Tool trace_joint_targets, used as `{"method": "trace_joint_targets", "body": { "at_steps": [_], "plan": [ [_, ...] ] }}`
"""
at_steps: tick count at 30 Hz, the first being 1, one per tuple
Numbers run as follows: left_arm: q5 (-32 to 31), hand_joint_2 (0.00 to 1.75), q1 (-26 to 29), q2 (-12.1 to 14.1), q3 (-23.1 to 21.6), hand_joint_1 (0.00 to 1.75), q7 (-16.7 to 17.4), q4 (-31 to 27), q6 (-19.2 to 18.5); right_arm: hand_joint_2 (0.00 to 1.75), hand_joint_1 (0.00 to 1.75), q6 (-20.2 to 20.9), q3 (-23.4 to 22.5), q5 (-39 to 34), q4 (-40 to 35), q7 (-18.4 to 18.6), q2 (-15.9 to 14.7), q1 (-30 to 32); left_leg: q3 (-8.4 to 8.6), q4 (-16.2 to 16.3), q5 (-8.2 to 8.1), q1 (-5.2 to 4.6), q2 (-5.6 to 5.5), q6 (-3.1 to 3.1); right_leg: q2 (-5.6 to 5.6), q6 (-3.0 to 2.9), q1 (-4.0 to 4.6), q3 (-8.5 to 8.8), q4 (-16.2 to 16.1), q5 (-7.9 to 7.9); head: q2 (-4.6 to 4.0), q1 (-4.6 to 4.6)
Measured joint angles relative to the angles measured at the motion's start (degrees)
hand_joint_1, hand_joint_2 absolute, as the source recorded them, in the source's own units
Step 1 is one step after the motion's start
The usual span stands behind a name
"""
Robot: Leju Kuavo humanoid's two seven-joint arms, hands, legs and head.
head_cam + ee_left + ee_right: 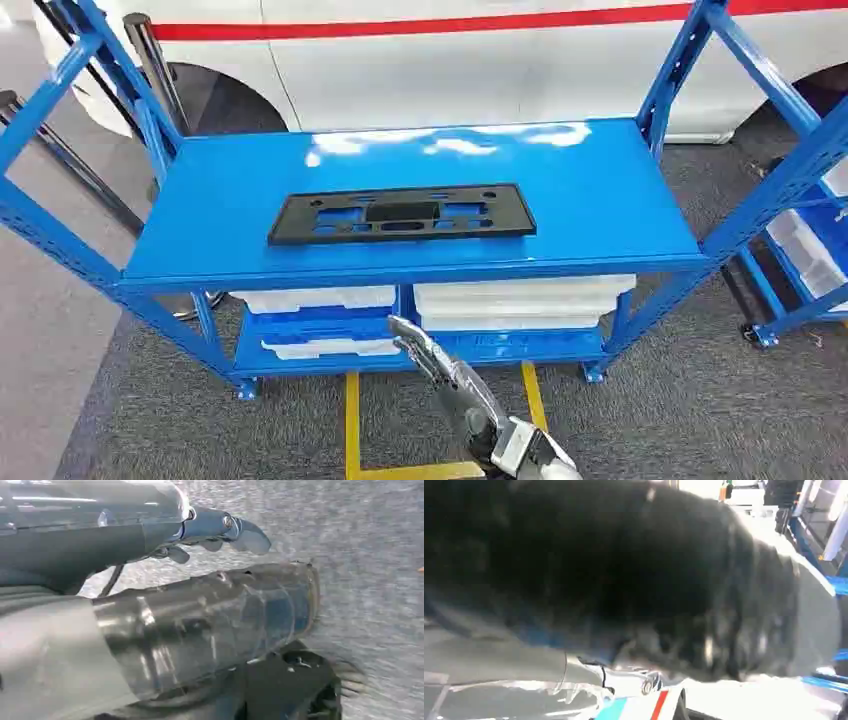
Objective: Take the parts from the cabinet and place them on the table.
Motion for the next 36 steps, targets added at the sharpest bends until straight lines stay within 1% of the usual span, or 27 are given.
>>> {"method": "trace_joint_targets", "body": {
  "at_steps": [2, 3, 4, 5, 6, 8, 9, 12, 13, 14, 15, 17, 18, 19, 21, 22, 23, 24, 27, 28, 29, 30, 31, 33, 34, 35, 36],
  "plan": [
    [0.0, 0.00, 0.1, 0.0, 0.1, 0.00, 0.0, 0.0, 0.0, 0.00, 0.00, 0.1, 0.0, 0.0, 0.3, 0.0, 0.2, -0.1, -5.32, 6.4, -3.63, 0.00, 0.01, -0.33, -0.12, -0.13, 0.10, 1.24, -0.1, -1.09, 0.00, 0.00],
    [0.0, 0.00, 0.2, 0.0, 0.2, 0.00, 0.0, 0.0, 0.0, 0.00, 0.00, 0.1, 0.0, 0.0, 0.6, 0.0, 0.4, -0.1, -7.41, 7.8, -5.30, 0.01, 0.01, -0.36, -0.10, -0.20, 0.14, 2.14, -0.1, -1.79, 0.00, 0.00],
    [0.0, 0.00, 0.3, 0.0, 0.2, 0.00, 0.0, 0.0, 0.0, 0.00, 0.00, 0.1, 0.0, 0.0, 0.8, 0.0, 0.5, -0.2, -8.40, 7.2, -5.30, 0.00, 0.01, -0.38, 0.01, -0.21, 0.17, 3.12, -0.1, -2.51, 0.00, 0.04],
    [0.0, 0.00, 0.6, 0.1, 0.3, 0.00, 0.0, 0.0, 0.0, 0.00, 0.00, 0.1, 0.0, 0.0, 1.0, 0.0, 0.6, -0.2, -8.55, 4.8, -3.56, 0.00, 0.00, -0.23, 0.20, -0.17, 0.18, 4.23, -0.1, -3.25, 0.00, 0.00],
    [0.0, 0.00, 0.7, 0.2, 0.3, 0.00, 0.0, 0.0, 0.0, 0.00, 0.00, 0.1, 0.0, 0.0, 1.1, 0.0, 0.7, -0.3, -8.24, 1.4, -0.46, -0.04, 0.00, 0.07, 0.27, -0.10, 0.23, 5.30, -0.1, -3.97, 0.00, 0.04],
    [0.0, 0.00, 1.2, 0.3, 0.4, 0.00, -0.1, 0.2, 0.0, 0.00, 0.00, 0.2, 0.1, 0.0, 1.4, 0.0, 0.9, -0.6, -8.45, -6.1, 9.61, -0.45, 0.04, 1.10, 0.29, 0.27, 0.35, 6.34, 0.0, -5.33, 0.00, 0.13],
    [0.0, 0.00, 1.0, 0.5, 0.5, 0.00, -0.3, 0.3, 0.0, 0.00, 0.00, 0.2, 0.2, 0.0, 1.6, 0.0, 1.0, -0.6, -8.83, -6.2, 8.39, -0.73, -0.08, 1.31, 0.69, 0.72, 0.55, 6.78, 0.4, -5.95, 0.00, -0.02],
    [0.0, 0.00, 0.9, 0.5, 0.7, 0.00, -0.6, 0.3, 0.0, 0.00, 0.00, 0.2, 0.2, 0.4, 1.5, -0.4, 1.3, -0.9, -7.57, -6.2, 8.62, -0.93, -0.10, 1.97, 0.68, 1.73, 0.46, 7.77, -0.1, -7.37, 0.00, 0.07],
    [0.0, 0.00, 0.7, 0.4, 0.7, 0.00, -0.6, 0.3, 0.0, 0.00, 0.00, 0.2, 0.2, 0.5, 1.4, -0.5, 1.4, -1.0, -6.91, -7.0, 8.71, -0.31, 0.01, 2.13, 0.50, 2.06, 0.53, 8.09, 0.1, -7.93, 0.00, 0.04],
    [-0.2, 0.00, 0.5, 0.4, 0.7, 0.00, -0.7, 0.3, -0.1, 0.00, 0.00, 0.1, 0.2, 0.6, 1.3, -0.7, 1.4, -1.1, -6.35, -7.4, 8.51, -0.30, -0.03, 2.42, 0.23, 2.47, 0.44, 7.48, 1.8, -8.69, 0.00, 0.24],
    [-0.2, 0.00, 0.5, 0.5, 0.7, 0.00, -0.7, 0.3, -0.1, 0.00, 0.00, 0.0, 0.2, 0.9, 1.2, -1.0, 1.4, -1.2, -6.00, -7.5, 8.22, -0.29, 0.03, 2.87, 0.20, 2.82, 0.30, 5.50, 5.3, -10.25, 0.00, 0.22],
    [-0.3, 0.00, 0.4, 0.5, 0.8, 0.00, -0.8, 0.3, -0.1, 0.00, 0.00, -0.3, 0.2, 2.1, 1.2, -1.0, 1.4, -1.1, -5.42, -7.5, 7.43, -0.32, 0.02, 3.08, 0.19, 3.40, -0.01, -0.37, 14.4, -13.29, 0.00, 0.24],
    [-0.4, 0.00, 0.3, 0.5, 0.8, 0.00, -0.8, 0.3, -0.1, 0.00, 0.00, -0.5, 0.2, 2.6, 1.2, -1.0, 1.3, -1.1, -5.06, -7.5, 7.04, -0.31, 0.00, 3.09, 0.18, 3.52, -0.09, -2.78, 17.3, -13.34, 0.00, 0.24],
    [-0.4, 0.00, 0.4, 0.5, 0.8, 0.00, -0.9, 0.3, -0.1, 0.00, 0.00, -0.7, 0.2, 3.1, 1.2, -1.1, 1.3, -1.1, -4.45, -7.5, 6.56, -0.31, -0.51, 3.03, 0.16, 3.64, -0.21, -4.14, 17.5, -11.58, 0.00, 0.24],
    [-0.4, 0.00, 0.3, 0.4, 0.8, 0.00, -0.9, 0.3, -0.2, 0.00, 0.00, -1.2, 0.2, 4.0, 1.2, -1.1, 1.3, -1.1, -3.02, -7.5, 5.64, -0.30, -1.11, 2.91, 0.21, 3.52, -0.38, -2.96, 11.4, -5.30, 0.00, 0.24],
    [-0.5, 0.00, 0.2, 0.4, 0.8, 0.00, -1.0, 0.3, -0.2, 0.00, 0.00, -1.4, 0.2, 4.6, 1.2, -1.1, 1.3, -1.1, -2.20, -7.5, 5.07, -0.28, -1.51, 2.72, 0.90, 3.27, -0.37, -1.25, 5.6, -0.96, 0.00, 0.26],
    [-0.5, 0.00, 0.3, 0.4, 0.9, 0.00, -1.0, 0.3, -0.3, 0.00, 0.00, -1.5, 0.2, 4.9, 1.2, -1.1, 1.3, -1.1, -2.35, -7.6, 4.71, -0.05, -1.83, 2.53, 2.44, 2.92, -0.33, -0.31, 3.3, -0.34, 0.00, 0.20],
    [-0.5, 0.00, 0.0, 0.3, 0.9, 0.00, -1.1, 0.3, -0.4, 0.00, 0.00, -1.7, 0.2, 5.1, 1.2, -1.2, 1.2, -1.0, -1.98, -7.2, 4.50, -0.45, -2.43, 2.17, 2.84, 2.69, -0.22, -0.10, 2.4, -0.31, 0.00, 0.11],
    [-0.6, 0.00, 0.1, 0.3, 1.0, 0.00, -1.2, 0.3, -0.4, 0.00, 0.00, -2.1, 0.2, 5.5, 0.9, -1.2, 1.2, -1.1, -2.46, -7.8, 4.64, 0.09, -3.24, 1.18, 1.87, 2.00, 0.15, 0.44, 1.5, -1.56, 0.00, 0.11],
    [-0.7, 0.00, 0.1, 0.4, 1.0, 0.00, -1.2, 0.3, -0.4, 0.00, 0.00, -2.1, 0.2, 5.6, 0.6, -1.2, 1.2, -1.1, -2.19, -7.9, 4.33, -0.33, -3.57, 0.76, 1.44, 1.64, -0.71, 1.03, 0.4, -1.33, 0.00, 0.11],
    [-0.7, 0.00, 0.2, 0.5, 1.1, 0.00, -1.3, 0.3, -0.5, 0.00, 0.00, -2.2, 0.3, 5.7, 0.6, -1.2, 1.2, -1.2, -2.43, -6.8, 3.53, -0.25, -2.25, 0.56, 0.95, 1.38, -0.63, 1.74, -0.2, -1.31, -0.02, 0.02],
    [-0.7, 0.00, 0.1, 0.5, 1.1, 0.00, -1.3, 0.3, -0.5, 0.00, 0.00, -2.2, 0.3, 5.7, 0.6, -1.2, 1.3, -1.2, -3.91, -3.8, 1.88, -0.16, -1.20, 0.37, 0.42, 0.92, -0.65, 2.19, -0.4, -1.41, 0.00, -0.57],
    [-0.7, 0.00, 0.0, 0.5, 1.1, 0.00, -1.3, 0.3, -0.6, 0.00, 0.00, -2.2, 0.3, 5.9, 0.6, -1.2, 1.3, -1.2, -6.48, 1.0, -0.21, -0.06, -0.67, 0.08, -0.21, 0.69, -0.57, 2.36, -0.4, -1.58, 0.00, -0.50],
    [-0.8, 0.00, 0.0, 0.5, 1.1, 0.00, -1.5, 0.3, -0.7, 0.00, 0.00, -2.3, 0.3, 6.3, 0.6, -1.1, 1.2, -1.1, -10.91, 8.5, -2.53, 0.09, -0.32, -0.30, -1.31, 0.48, -0.38, 2.54, -0.4, -1.91, 0.00, -0.55],
    [-0.9, 0.00, 0.0, 0.5, 1.1, 0.00, -1.6, 0.3, -0.8, 0.00, 0.00, -2.4, 0.4, 6.4, 0.6, -1.1, 1.2, -1.1, -11.84, 9.7, -2.01, 0.11, -0.18, -0.40, -1.70, 0.51, -0.33, 2.71, -0.3, -2.09, 0.00, -0.59],
    [-0.9, 0.00, 0.0, 0.5, 1.1, 0.00, -1.6, 0.3, -0.8, 0.00, 0.00, -2.5, 0.4, 6.5, 0.6, -1.1, 1.2, -1.1, -11.36, 8.0, -0.07, 0.11, 0.00, -0.41, -2.13, 0.53, -0.33, 2.97, -0.3, -2.30, 0.00, -0.55],
    [-1.0, 0.00, 0.1, 0.5, 1.1, 0.00, -1.7, 0.3, -0.9, 0.00, 0.00, -2.5, 0.4, 6.6, 0.6, -1.1, 1.2, -1.1, -9.22, 3.1, 3.29, 0.10, 0.19, -0.30, -2.36, 0.66, -0.33, 3.35, -0.2, -2.60, 0.00, -0.57]
  ]
}}
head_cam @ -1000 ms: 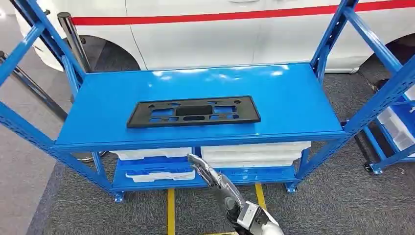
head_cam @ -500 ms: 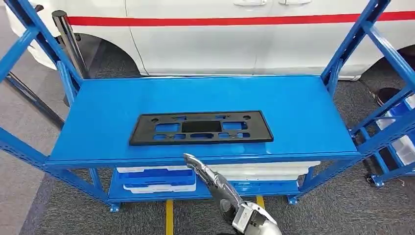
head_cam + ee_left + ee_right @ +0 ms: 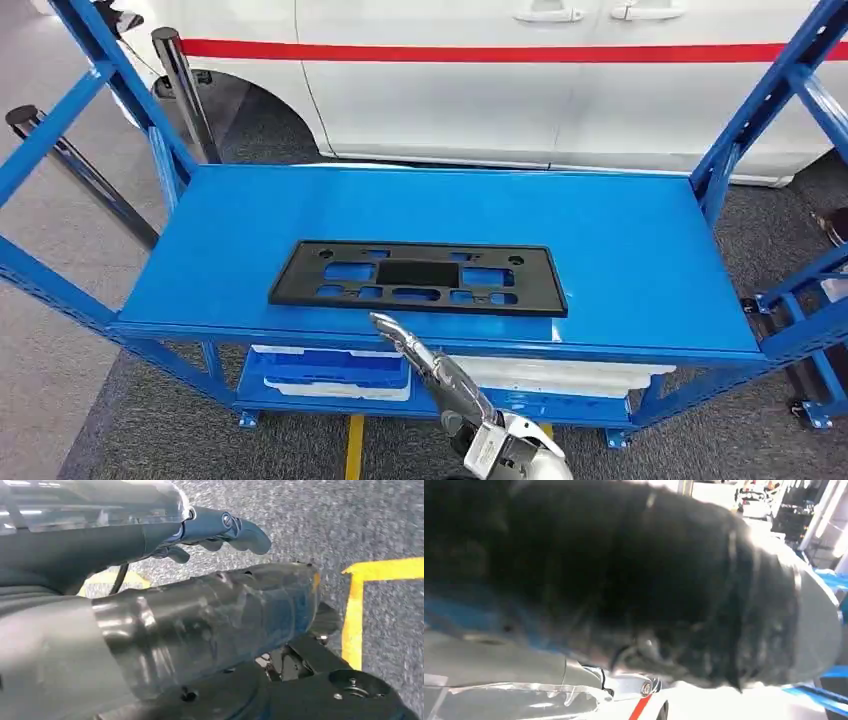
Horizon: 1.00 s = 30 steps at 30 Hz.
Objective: Take the parts from the cabinet and place them on the table.
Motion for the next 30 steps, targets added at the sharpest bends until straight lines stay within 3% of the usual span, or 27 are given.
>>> {"method": "trace_joint_targets", "body": {
  "at_steps": [1, 2, 3, 6, 7, 8, 9, 10, 12, 13, 14, 17, 18, 20, 22, 23, 24, 27, 28, 29, 30],
  "plan": [
    [0.0, 0.00, 0.0, 0.0, 0.0, 0.00, 0.0, 0.0, 0.0, 0.00, 0.00, -0.1, 0.0, 0.0, -0.1, 0.0, 0.0, 0.0, 2.38, -5.1, 2.77, 0.00, 0.10, 0.20, -0.01, 0.27, 0.00, 0.32, 0.1, -0.27, 0.00, -0.02],
    [-0.1, 0.00, 0.0, 0.0, 0.0, 0.00, -0.2, 0.0, -0.1, 0.00, 0.00, -0.1, 0.0, -0.5, -0.2, 0.3, 0.0, -0.1, 4.28, -9.5, 4.16, -0.02, 0.36, 0.53, -0.24, 0.51, 0.00, 0.50, 0.2, -0.53, 0.00, 0.02],
    [-0.1, 0.00, -0.1, 0.0, 0.0, 0.00, -0.3, 0.0, -0.1, 0.00, 0.00, -0.1, 0.0, -0.9, -0.3, 0.5, 0.0, -0.1, 5.13, -10.2, 3.31, -0.43, 0.54, 0.73, -0.45, 0.83, 0.44, 0.35, 0.4, -0.74, 0.00, 0.02],
    [-0.1, 0.00, 0.0, 0.0, 0.0, 0.00, -0.5, 0.0, -0.1, 0.00, 0.00, 0.0, 0.0, -1.6, -0.3, 0.9, 0.0, -0.2, 4.76, -10.6, 3.28, -0.59, 0.40, 1.46, -0.60, 1.37, 0.39, 0.33, 0.2, -0.55, 0.00, 0.04],
    [-0.1, 0.00, -0.1, 0.0, 0.0, 0.00, -0.5, 0.0, -0.1, 0.00, 0.00, 0.0, 0.0, -1.6, -0.4, 1.0, 0.1, -0.3, 5.01, -11.2, 3.53, -0.13, 0.39, 1.86, -0.60, 1.78, 0.69, 0.51, 0.2, -0.65, 0.00, 0.04],
    [-0.1, 0.00, 0.0, -0.1, 0.0, 0.00, -0.6, 0.0, -0.1, 1.75, 0.00, 0.0, 0.0, -1.6, -0.5, 1.1, 0.0, -0.3, 5.48, -11.6, 3.78, 0.09, 0.42, 2.20, 0.09, 2.10, 0.38, 0.33, 1.1, -1.50, 0.00, 0.04],
    [-0.1, 0.00, -0.1, -0.1, 0.0, 0.00, -0.7, 0.0, -0.2, 1.75, 0.00, 0.0, 0.0, -1.6, -0.6, 1.3, 0.0, -0.4, 5.53, -11.8, 3.82, 0.16, 0.44, 2.56, 0.79, 2.26, 0.37, -0.54, 2.9, -2.77, 0.00, 0.17],
    [-0.1, 0.00, -0.3, -0.1, 0.1, 0.00, -0.8, 0.0, -0.2, 1.75, 0.00, 0.0, 0.0, -1.8, -0.6, 1.7, 0.0, -0.4, 5.40, -11.8, 3.83, 0.15, 0.44, 2.80, 1.39, 2.39, 0.27, -2.84, 7.5, -5.34, 0.00, 0.20],
    [-0.1, 0.00, -0.3, -0.1, 0.1, 0.00, -1.0, 0.0, -0.3, 1.75, 0.00, -0.2, 0.0, -1.8, -0.4, 2.3, -0.1, -0.4, 5.32, -11.7, 3.77, 0.11, 0.28, 3.01, 1.64, 2.68, 0.20, -7.17, 16.0, -8.68, 0.00, 0.20],
    [-0.1, 0.00, -0.3, -0.1, 0.1, 0.00, -1.0, 0.0, -0.3, 1.75, 0.00, -0.2, 0.0, -1.7, -0.3, 2.5, -0.2, -0.4, 5.33, -11.6, 3.76, 0.11, 0.16, 3.01, 1.67, 2.75, 0.12, -8.37, 18.0, -8.61, 0.00, 0.17],
    [-0.1, 0.00, -0.3, -0.1, 0.1, 0.00, -1.0, 0.0, -0.3, 1.75, 0.00, -0.2, 0.0, -1.5, -0.3, 2.6, -0.2, -0.5, 5.41, -11.6, 3.70, 0.11, 0.03, 2.95, 1.67, 2.79, -0.03, -8.14, 17.0, -7.05, 0.00, 0.22],
    [0.1, 0.00, -0.3, -0.3, 0.1, 0.00, -1.2, 0.0, -0.3, 1.75, 0.00, -0.3, 0.0, -1.1, -0.3, 3.3, -0.3, -1.3, 5.58, -11.1, 3.36, 0.15, -0.35, 2.51, 1.81, 2.48, -0.28, -2.37, 4.4, 0.40, 0.00, 0.20],
    [0.3, 0.00, -0.4, -0.4, 0.2, 0.00, -1.2, 0.0, -0.3, 1.75, 0.00, -0.8, 0.0, -0.7, -0.2, 3.7, -0.4, -1.8, 5.33, -10.7, 3.12, -0.19, -0.46, 2.13, 2.15, 2.28, -0.04, -1.07, 1.4, -0.09, 0.00, 0.20],
    [0.3, 0.00, -0.5, -0.4, 0.2, 0.00, -1.3, 0.0, -0.3, 1.75, 0.00, -1.4, 0.0, 0.0, -0.2, 4.0, -0.5, -2.1, 5.01, -10.6, 3.24, -0.19, -0.55, 1.46, 2.13, 2.04, 0.13, -1.45, 1.1, 0.08, 0.00, 0.17],
    [0.4, 0.00, -0.5, -0.4, 0.3, 0.00, -1.3, 0.0, -0.3, 1.75, 0.00, -1.6, 0.0, 0.1, -0.2, 4.1, -0.5, -2.2, 5.14, -10.9, 3.39, -0.07, -0.56, 0.85, 2.12, 1.36, 0.25, -1.45, 1.0, 0.24, 0.00, 0.20],
    [0.4, 0.00, -0.5, -0.4, 0.3, 0.00, -1.3, 0.0, -0.3, 1.75, 0.00, -2.2, 0.0, 0.9, -0.2, 4.3, -0.5, -2.5, 4.90, -10.4, 2.82, 0.14, -0.47, 0.50, 1.94, 0.76, -0.24, -1.02, 0.4, 0.63, 0.00, 0.15],
    [0.5, 0.00, -0.5, -0.4, 0.4, 0.00, -1.3, 0.0, -0.3, 1.75, 0.00, -3.3, 0.1, 2.3, -0.2, 4.5, -0.5, -2.7, 4.33, -8.7, 1.46, 0.08, -0.28, 0.33, 1.92, 0.47, -0.22, -0.98, 0.3, 0.65, 0.00, 0.11],
    [0.5, 0.00, -0.5, -0.4, 0.6, 0.00, -1.3, 0.0, -0.3, 1.75, 0.00, -10.2, 0.4, 10.2, -0.1, 6.2, -0.5, -3.0, -1.73, 4.4, -4.84, 0.19, -0.20, -0.18, 1.52, 0.09, 0.02, -1.12, 0.3, 0.64, 0.00, 0.09],
    [0.5, 0.00, -0.4, -0.5, 0.7, 0.00, -1.3, 0.0, -0.3, 1.75, 0.00, -12.8, 0.4, 13.1, 0.0, 6.8, -0.5, -3.1, -2.90, 6.8, -5.22, 0.18, -0.20, -0.24, 1.46, 0.08, 0.10, -1.13, 0.4, 0.63, 0.00, 0.07],
    [0.5, 0.00, -0.3, -0.5, 0.7, 0.00, -1.3, 0.0, -0.4, 1.75, 0.00, -15.3, 0.5, 15.8, 0.1, 7.4, -0.5, -3.3, -2.77, 6.5, -4.26, 0.18, -0.20, -0.20, 1.46, 0.05, 0.14, -1.09, 0.4, 0.61, 0.00, 0.09],
    [0.4, 0.00, -0.2, -0.5, 0.9, 0.00, -1.2, 0.0, -0.4, 1.75, 0.00, -18.1, 0.7, 18.9, 0.2, 8.1, -0.5, -3.7, -1.40, 3.5, -2.13, 0.18, -0.19, -0.06, 1.48, 0.02, 0.16, -1.01, 0.5, 0.58, 0.00, 0.04]
  ]
}}
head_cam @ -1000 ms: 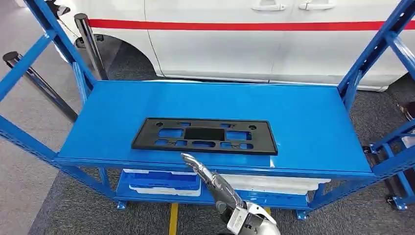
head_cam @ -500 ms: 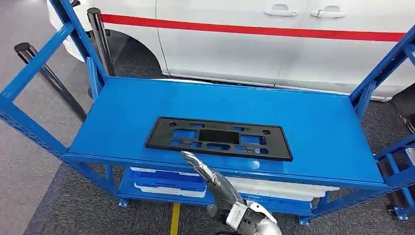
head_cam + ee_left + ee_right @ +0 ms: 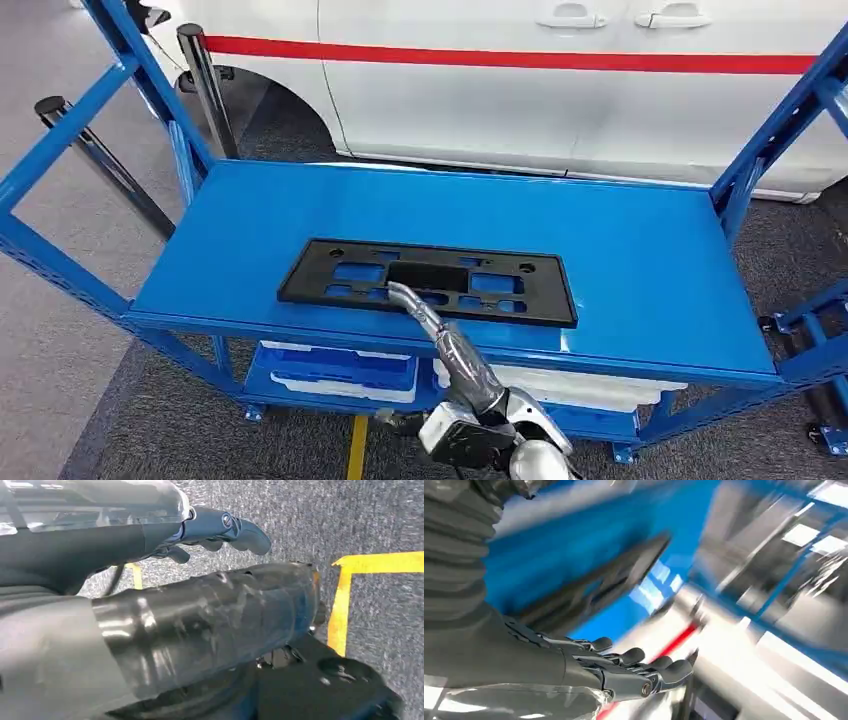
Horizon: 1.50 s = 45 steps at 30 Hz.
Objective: Take the parts from the cabinet and place them on the table.
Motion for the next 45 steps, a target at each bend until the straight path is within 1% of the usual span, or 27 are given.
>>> {"method": "trace_joint_targets", "body": {
  "at_steps": [2, 3, 7, 9, 10, 12, 13, 14, 15, 17, 18, 19, 23, 25, 26, 28, 29, 30, 32, 34, 35, 38, 39, 41, 43, 44, 45],
  "plan": [
    [-0.2, 0.00, 0.0, 0.0, 0.3, 0.00, 0.0, 0.0, -0.1, 1.75, 0.00, -6.6, 0.6, 7.7, 0.1, 2.1, 0.0, -0.9, 5.48, -11.2, 5.56, -0.05, 0.08, 0.66, 0.05, 0.14, 0.04, 0.36, 0.0, -0.16, 0.00, 0.02],
    [-0.3, 0.00, 0.0, 0.0, 0.5, 0.00, 0.0, 0.0, -0.2, 1.75, 0.00, -9.5, 0.9, 11.5, 0.2, 3.2, 0.0, -1.3, 6.66, -13.9, 5.20, -0.23, 0.27, 1.05, 0.03, 0.25, 0.04, 0.30, 0.0, -0.21, 0.00, 0.05],
    [-0.8, 0.00, -0.1, 0.0, 0.7, 0.00, 0.1, 0.0, -0.6, 1.75, 0.00, -17.0, 2.1, 22.2, 1.0, 7.2, -0.2, -2.4, 6.67, -14.5, 5.38, -0.78, 0.02, 1.63, -0.07, 1.38, 0.18, 0.08, -0.1, 0.01, -0.02, 0.04],
    [-1.1, 0.00, 0.1, 0.0, 0.7, 0.00, 0.2, 0.0, -0.7, 1.75, 0.00, -19.9, 2.6, 26.4, 1.5, 9.0, -0.4, -2.9, 7.23, -15.5, 5.97, -0.16, 0.19, 2.39, 0.12, 2.07, 0.20, -0.38, 1.2, -1.22, 0.00, 0.11],
    [-1.3, 0.00, 0.0, 0.0, 0.7, 0.00, 0.2, 0.0, -0.7, 1.75, 0.00, -21.2, 2.8, 28.4, 1.8, 10.0, -0.5, -3.2, 7.13, -15.5, 6.02, -0.15, 0.24, 2.82, 0.24, 2.27, 0.15, -1.81, 4.4, -3.26, 0.00, 0.13],
    [-1.5, 0.00, 0.0, 0.0, 0.7, 0.00, 0.3, 0.0, -0.7, 1.75, 0.00, -22.8, 3.2, 31.5, 2.6, 11.9, -1.0, -3.4, 6.98, -15.5, 6.00, -0.19, 0.20, 2.93, 0.31, 2.61, 0.03, -6.27, 13.6, -7.52, 0.00, 0.13],
    [-1.8, 0.00, 0.0, 0.0, 0.7, 0.00, 0.4, 0.0, -0.7, 1.75, 0.00, -23.1, 3.4, 32.7, 3.2, 12.6, -1.2, -3.4, 6.93, -15.5, 5.99, -0.19, 0.17, 2.94, 0.32, 2.74, -0.02, -7.99, 16.9, -8.35, 0.00, 0.18],
    [-1.8, 0.00, 0.0, 0.0, 0.7, 0.00, 0.4, 0.0, -0.7, 1.75, 0.00, -23.3, 3.6, 33.3, 3.7, 13.1, -1.5, -3.4, 6.97, -15.4, 5.99, -0.18, 0.12, 2.93, 0.32, 2.82, -0.17, -8.51, 17.7, -7.65, 0.00, 0.13],
    [-1.9, 0.00, 0.0, 0.0, 0.7, 0.00, 0.4, 0.0, -0.7, 1.75, 0.00, -23.2, 3.7, 34.1, 4.2, 13.9, -1.7, -3.5, 7.02, -15.3, 5.94, -0.17, 0.05, 2.87, 0.31, 2.85, -0.32, -7.57, 15.4, -5.63, 0.00, 0.15],
    [-1.9, 0.00, 0.0, 0.0, 0.7, 0.00, 0.6, 0.0, -0.7, 1.75, 0.00, -23.0, 3.9, 35.2, 5.0, 15.1, -2.0, -4.1, 7.09, -14.9, 5.64, -0.10, -0.06, 2.44, 0.31, 2.67, -0.54, -2.46, 4.7, 0.12, 0.00, 0.15],
    [-2.0, 0.00, 0.0, 0.0, 0.7, 0.00, 0.6, 0.0, -0.7, 1.75, 0.00, -22.6, 3.9, 35.9, 5.4, 15.8, -2.3, -4.6, 6.94, -14.6, 5.46, -0.10, -0.07, 2.16, 0.39, 2.52, -0.59, -1.02, 1.3, 0.08, 0.00, 0.17],
    [-2.0, 0.00, -0.2, 0.0, 0.7, 0.00, 0.6, 0.0, -0.7, 1.75, 0.00, -21.9, 4.0, 36.9, 5.9, 16.8, -2.4, -5.0, 6.59, -14.1, 5.24, -0.59, -0.12, 1.79, 0.45, 2.34, -0.15, -0.77, 0.6, -0.11, 0.00, 0.13],
    [-2.0, 0.00, -0.2, 0.0, 0.9, 0.00, 0.9, 0.0, -0.7, 1.75, 0.00, -20.2, 4.0, 38.8, 7.5, 19.5, -3.3, -5.8, 6.61, -14.6, 5.57, -0.30, -0.10, 0.98, 0.56, 1.42, 0.10, -1.10, 0.9, 0.10, 0.00, 0.11],
    [-2.0, 0.00, -0.1, 0.0, 1.0, 0.00, 1.0, 0.0, -0.6, 1.75, 0.00, -19.9, 4.0, 38.9, 8.2, 20.2, -3.6, -6.5, 6.11, -13.3, 4.38, -0.18, 0.03, 0.35, 0.45, 0.54, -0.33, -0.95, 0.4, 0.53, 0.00, 0.11],
    [-2.0, 0.00, -0.2, 0.0, 1.0, 0.00, 1.0, 0.0, -0.6, 1.75, 0.00, -19.5, 4.0, 38.9, 8.6, 20.4, -3.7, -6.9, 4.88, -10.5, 2.52, -0.18, 0.08, 0.18, 0.40, 0.14, -0.33, -1.00, 0.4, 0.55, 0.00, 0.00],
    [-2.1, 0.00, -0.2, 0.0, 1.1, 0.00, 1.1, 0.0, -0.6, 1.75, 0.00, -18.6, 4.0, 39.1, 9.5, 21.2, -3.8, -7.3, 0.62, -1.3, -1.99, -0.17, 0.08, -0.13, 0.26, -0.02, -0.12, -1.12, 0.4, 0.54, 0.00, 0.04],
    [-2.1, 0.00, -0.1, 0.0, 1.1, 0.00, 1.1, 0.0, -0.6, 1.75, 0.00, -18.2, 4.0, 39.3, 10.1, 21.6, -4.0, -7.4, -1.15, 2.4, -3.18, -0.18, 0.08, -0.15, 0.22, -0.03, 0.02, -1.17, 0.4, 0.54, 0.00, 0.04],
    [-2.2, 0.00, -0.1, 0.0, 1.2, 0.00, 1.1, 0.0, -0.6, 1.75, 0.00, -18.0, 4.0, 39.5, 10.7, 21.8, -4.2, -7.5, -1.88, 3.9, -2.99, -0.18, 0.08, -0.06, 0.20, -0.04, 0.15, -1.16, 0.4, 0.54, 0.00, 0.04],
    [-2.2, 0.00, 0.0, 0.1, 1.3, 0.00, 1.0, 0.0, -0.6, 1.75, 0.00, -17.4, 4.0, 39.6, 11.6, 22.1, -4.4, -7.8, 0.76, -1.7, 1.09, -0.26, 0.08, 0.51, 0.29, -0.09, 0.34, -0.99, 0.4, 0.50, 0.00, 0.02],
    [-2.3, 0.00, 0.0, 0.3, 1.6, 0.00, 0.9, 0.0, -0.6, 1.75, 0.00, -17.2, 4.0, 39.6, 12.2, 22.2, -4.5, -8.5, 6.16, -12.9, 5.80, -0.66, 0.15, 1.76, 0.33, -0.11, 0.39, -0.71, 0.4, 0.44, 0.00, 0.06],
    [-2.3, 0.00, -0.1, 0.6, 1.7, 0.00, 0.9, 0.0, -0.6, 1.75, 0.00, -17.2, 4.0, 39.6, 12.5, 22.2, -4.5, -8.8, 6.82, -14.1, 4.98, -1.01, 0.23, 2.17, 0.28, 0.17, 0.84, -0.89, 0.6, 0.34, 0.00, 0.09],
    [-2.3, 0.00, -0.1, 0.6, 2.0, 0.00, 0.9, 0.0, -0.6, 1.75, 0.00, -16.9, 4.0, 39.6, 13.2, 22.3, -4.7, -9.0, 6.62, -14.4, 5.24, -1.31, 0.03, 2.22, 0.21, 0.94, 0.36, -1.08, 0.4, 0.59, 0.00, 0.04],
    [-2.3, 0.00, -0.1, 0.5, 2.0, 0.00, 0.9, 0.0, -0.6, 1.75, 0.00, -16.6, 4.0, 39.6, 13.5, 22.4, -4.7, -9.3, 6.85, -15.1, 5.58, -1.00, 0.04, 2.59, 0.24, 1.29, 0.55, -0.95, 0.3, 0.65, 0.00, 0.07],
    [-2.3, 0.00, 0.0, 0.5, 2.1, 0.00, 0.9, 0.0, -0.7, 1.75, 0.00, -16.1, 4.0, 39.3, 13.8, 22.6, -4.9, -9.7, 7.32, -15.8, 6.11, -0.48, 0.27, 3.04, 0.47, 1.82, 0.49, -1.97, 2.8, -1.50, 0.00, 0.22],
    [-2.3, 0.00, 0.0, 0.6, 2.2, 0.00, 0.9, 0.0, -0.6, 1.75, 0.00, -15.2, 4.0, 38.7, 14.4, 22.8, -5.1, -10.0, 7.17, -15.7, 6.09, -0.50, 0.30, 3.25, 0.50, 2.20, 0.11, -6.00, 11.4, -5.95, 0.00, 0.22],
    [-2.2, 0.00, 0.0, 0.6, 2.2, 0.00, 0.9, 0.0, -0.6, 1.75, 0.00, -14.9, 4.0, 38.5, 14.8, 22.7, -5.2, -10.0, 7.14, -15.7, 6.05, -0.50, 0.30, 3.30, 0.50, 2.44, -0.03, -8.09, 15.7, -7.45, 0.00, 0.20],
    [-2.2, 0.00, 0.0, 0.6, 2.3, 0.00, 0.9, 0.0, -0.6, 1.75, 0.00, -14.8, 4.0, 38.3, 15.2, 22.7, -5.3, -10.0, 7.13, -15.6, 6.02, -0.48, 0.26, 3.28, 0.50, 2.64, -0.22, -9.27, 17.8, -7.53, 0.00, 0.20]
  ]
}}
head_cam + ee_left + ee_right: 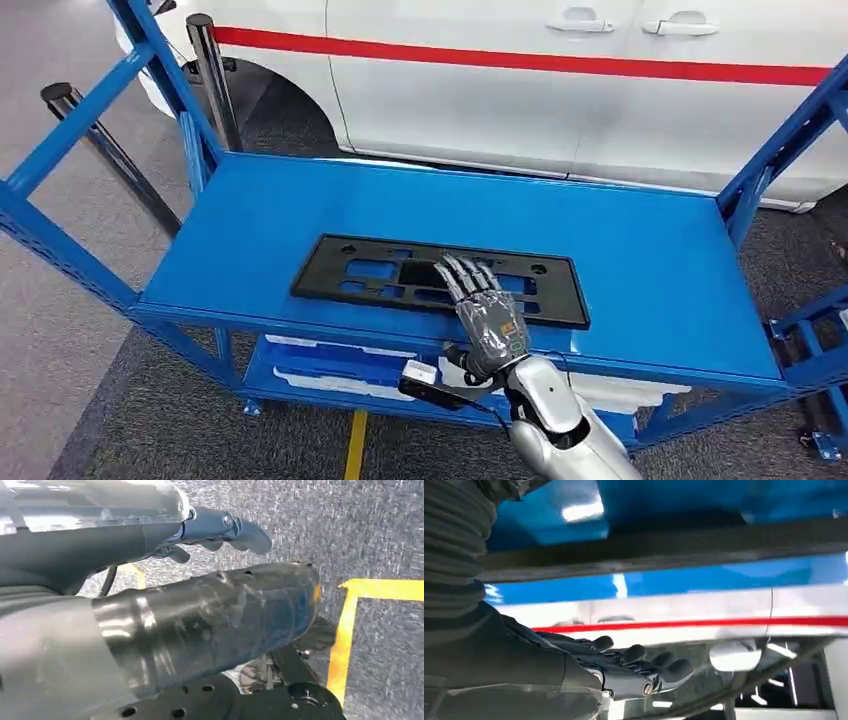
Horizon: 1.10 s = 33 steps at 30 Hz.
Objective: Take the parts from the cabinet and place them on the table.
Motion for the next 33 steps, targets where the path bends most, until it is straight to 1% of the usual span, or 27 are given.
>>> {"method": "trace_joint_targets", "body": {
  "at_steps": [1, 2, 4, 5, 6, 8, 9, 10, 11, 13, 14, 15, 16, 17, 19, 20, 21, 22, 24, 25, 26, 27, 29, 30, 31, 32, 33],
  "plan": [
    [0.0, 0.00, 0.0, 0.0, 0.1, 0.00, 0.0, 0.0, 0.0, 1.75, 0.00, 0.5, 0.0, -0.2, 0.3, 0.0, -0.1, -0.1, 0.06, 0.1, -0.08, 0.05, -0.06, -0.09, -0.01, 0.14, -0.20, 0.29, -1.0, 1.33, 0.00, 0.02],
    [0.0, 0.00, 0.0, 0.0, 0.1, 0.00, 0.0, 0.0, 0.0, 1.75, 0.00, 1.1, 0.0, -0.7, 0.6, 0.0, -0.1, -0.3, 0.13, 0.2, -0.19, 0.13, -0.09, -0.23, -0.02, 0.23, -0.36, 1.75, -4.2, 3.59, 0.00, -0.02],
    [0.0, 0.00, 0.1, -0.1, 0.1, 0.00, 0.0, 0.0, -0.1, 1.75, 0.00, 1.8, 0.0, -1.3, 1.1, -0.2, -0.1, -0.8, 0.16, 0.9, -0.67, 0.29, -0.14, -0.73, -0.03, 0.35, -0.71, 6.74, -14.4, 8.76, 0.00, 0.00],
    [0.0, 0.00, 0.1, -0.1, 0.2, 0.00, 0.0, 0.0, -0.1, 1.75, 0.00, 1.9, 0.0, -1.4, 1.3, -0.2, -0.1, -1.1, -0.07, 1.1, -0.87, 0.26, -0.16, -0.99, 0.02, 0.23, -0.63, 7.66, -16.2, 7.63, 0.00, 0.04],
    [0.0, 0.00, -0.1, -0.1, 0.2, 0.00, 0.0, 0.0, -0.1, 1.75, 0.00, 2.0, 0.0, -1.6, 1.6, -0.3, -0.1, -1.4, -0.43, 1.7, -1.10, -0.10, -0.29, -1.46, 0.14, -0.30, -0.28, 7.52, -16.6, 7.95, 0.00, -0.09],
    [0.0, 0.00, -0.1, -0.1, 0.2, 0.00, 0.0, 0.0, -0.1, 1.75, 0.00, 2.8, 0.0, -2.0, 2.0, -0.5, -0.2, -1.5, -0.39, 1.4, -0.85, 0.10, -0.28, -2.00, 0.16, -0.86, 0.02, 7.35, -16.4, 7.93, 0.00, -0.04],
    [0.0, 0.00, -0.1, -0.1, 0.3, 0.00, 0.1, 0.0, -0.1, 1.75, 0.00, 3.1, 0.0, -2.3, 2.2, -0.7, -0.2, -1.7, -0.35, 1.3, -0.86, 0.16, -0.28, -2.31, 0.18, -1.25, 0.03, 7.32, -16.5, 8.04, 0.00, -0.02],
    [0.0, 0.00, -0.1, 0.0, 0.3, 0.00, 0.1, 0.0, -0.1, 1.75, 0.00, 3.4, 0.0, -2.6, 2.5, -0.8, -0.2, -2.0, -0.66, 1.6, -1.37, 0.26, -0.22, -2.60, 0.12, -1.74, -0.39, 7.50, -16.9, 8.34, 0.00, -0.07],
    [0.0, 0.00, -0.1, 0.0, 0.3, 0.00, 0.1, 0.0, -0.1, 1.75, 0.00, 3.6, 0.0, -2.7, 2.7, -0.9, -0.2, -2.4, -1.20, 3.5, -2.76, 0.28, -0.19, -2.85, 0.09, -2.06, -0.43, 7.52, -16.9, 8.36, 0.00, -0.04],
    [0.0, 0.00, -0.1, -0.1, 0.5, 0.00, 0.1, 0.0, -0.1, 1.75, 0.00, 3.7, 0.0, -2.8, 3.1, -1.0, -0.2, -2.7, -5.01, 11.8, -7.12, 0.35, -0.18, -3.27, -0.07, -2.33, -0.30, 7.43, -16.9, 8.37, 0.00, -0.09],
    [0.0, 0.00, -0.1, -0.1, 0.5, 0.00, 0.1, 0.0, -0.1, 1.75, 0.00, 3.7, 0.0, -2.9, 3.4, -1.0, -0.2, -2.7, -6.95, 15.9, -8.72, 0.35, -0.18, -3.36, -0.15, -2.42, -0.16, 7.41, -16.9, 8.32, 0.00, -0.09],
    [0.0, 0.00, 0.0, -0.1, 0.6, 0.00, 0.1, 0.0, -0.1, 1.75, 0.00, 3.8, 0.0, -2.9, 3.7, -1.0, -0.2, -2.7, -8.50, 19.0, -9.43, 0.34, -0.17, -3.35, -0.18, -2.46, -0.02, 7.39, -16.9, 8.31, 0.00, -0.11],
    [0.0, 0.00, 0.1, -0.1, 0.6, 0.00, 0.2, 0.0, -0.1, 1.75, 0.00, 3.8, 0.0, -2.9, 3.9, -1.0, -0.2, -2.7, -8.64, 19.2, -8.61, 0.32, -0.17, -3.22, -0.18, -2.48, 0.08, 7.44, -16.9, 8.31, 0.00, -0.09],
    [0.0, 0.00, 0.2, -0.1, 0.7, 0.00, 0.2, 0.0, -0.1, 1.75, 0.00, 3.8, 0.0, -2.9, 4.1, -1.0, -0.2, -2.8, -7.43, 16.5, -6.55, 0.27, -0.18, -2.97, -0.13, -2.48, 0.18, 7.52, -16.9, 8.31, 0.00, -0.11],
    [0.0, 0.00, 0.1, -0.1, 0.8, 0.00, 0.2, 0.0, -0.1, 1.75, 0.00, 3.8, 0.0, -2.9, 4.3, -1.0, -0.2, -3.0, -2.33, 6.1, -1.23, 0.05, -0.18, -2.03, -0.08, -2.48, 0.35, 7.80, -16.9, 8.30, 0.00, -0.09],
    [0.1, 0.00, 0.1, 0.0, 1.0, 0.00, 0.2, 0.0, -0.2, 1.75, 0.00, 3.8, 0.0, -2.9, 4.4, -1.0, -0.2, -3.2, -0.72, 2.2, -0.83, -0.22, -0.16, -1.37, -0.10, -2.46, 0.32, 7.80, -16.9, 8.31, 0.00, -0.07],
    [0.2, 0.00, 0.0, 0.1, 1.1, 0.00, 0.2, 0.0, -0.2, 1.75, 0.00, 4.0, 0.0, -3.0, 4.5, -1.0, -0.2, -3.4, -0.28, 1.4, -1.07, -0.39, -0.13, -1.38, -0.08, -2.14, 0.66, 7.53, -16.8, 8.28, 0.00, -0.07],
    [0.2, 0.00, -0.1, 0.1, 1.1, 0.00, 0.2, 0.0, -0.3, 1.75, 0.00, 4.2, 0.0, -3.0, 4.6, -1.1, -0.2, -3.4, -0.43, 1.4, -1.25, -0.51, -0.10, -1.36, -0.13, -1.76, 0.51, 7.40, -16.9, 8.18, 0.00, -0.09],
    [-0.1, 0.00, 0.0, 0.0, 1.2, 0.00, 0.2, 0.0, -0.6, 1.75, 0.00, 4.7, 0.2, -3.0, 4.9, -1.3, 0.0, -3.3, -0.28, 0.2, -2.42, -0.44, -0.25, -0.44, -0.18, -0.60, 0.40, 7.36, -15.3, 9.81, 0.00, 0.02],
    [-0.2, 0.00, 0.2, 0.0, 1.2, 0.00, 0.1, 0.0, -0.7, 1.75, 0.00, 4.7, 0.3, -3.0, 4.9, -1.4, 0.0, -3.5, 0.93, -0.1, -2.04, -0.21, -0.37, 0.27, -0.18, -0.40, 0.40, 6.89, -14.9, 9.39, 0.00, -0.09],
    [-0.3, 0.00, 0.3, 0.0, 1.2, 0.00, 0.1, 0.0, -0.9, 1.75, 0.00, 4.7, 0.4, -3.1, 4.9, -1.5, 0.0, -3.6, 1.46, 0.0, -1.76, -0.18, -0.28, 0.70, -0.03, -0.41, 0.25, 6.60, -13.7, 8.58, 0.00, 0.04],
    [-0.3, 0.00, 0.3, 0.1, 1.2, 0.00, 0.1, 0.0, -1.0, 1.75, 0.00, 4.7, 0.5, -3.1, 4.9, -1.6, 0.0, -3.8, 1.56, 0.0, -1.25, -0.18, 0.00, 0.82, 0.02, -0.12, 0.21, 5.49, -11.3, 6.59, 0.00, 0.02],
    [-0.3, 0.00, 0.2, 0.1, 1.2, 0.00, 0.2, 0.0, -1.1, 1.75, 0.00, 4.9, 0.6, -3.2, 5.0, -1.6, 0.0, -3.8, 1.64, 0.1, -1.10, -0.20, 0.00, 0.77, 0.09, 0.42, -0.06, 1.20, -3.5, 2.26, 0.00, 0.00],
    [-0.3, 0.00, 0.2, 0.1, 1.2, 0.00, 0.2, 0.0, -1.2, 1.75, 0.00, 4.9, 0.7, -3.3, 5.2, -1.6, 0.0, -3.8, 1.62, 0.2, -1.21, -0.18, -0.08, 0.66, 0.08, 0.77, -0.16, -0.69, -0.6, 1.31, 0.00, 0.02],
    [-0.3, 0.00, 0.2, 0.1, 1.2, 0.00, 0.2, 0.0, -1.2, 1.75, 0.00, 5.0, 0.9, -3.5, 5.3, -1.7, 0.0, -3.8, 1.73, 0.2, -1.39, -0.05, -0.13, 0.44, 0.08, 1.04, -0.38, -1.58, 0.0, 1.97, 0.00, 0.02],
    [-0.3, 0.00, 0.2, 0.0, 1.2, 0.00, 0.2, 0.0, -1.1, 1.75, 0.00, 5.0, 1.0, -3.6, 5.3, -1.7, 0.0, -3.8, 1.95, 0.2, -1.68, 0.09, -0.20, 0.15, 0.06, 1.12, -0.61, -0.96, -2.3, 4.05, 0.00, 0.02],
    [-0.3, 0.00, 0.3, 0.0, 1.3, 0.00, 0.2, 0.0, -1.1, 1.75, 0.00, 5.0, 1.1, -3.6, 5.3, -1.7, 0.0, -3.8, 2.29, 0.4, -2.04, 0.27, -0.23, -0.10, 0.03, 1.23, -0.82, 0.70, -6.3, 6.90, 0.00, 0.00]
  ]
}}
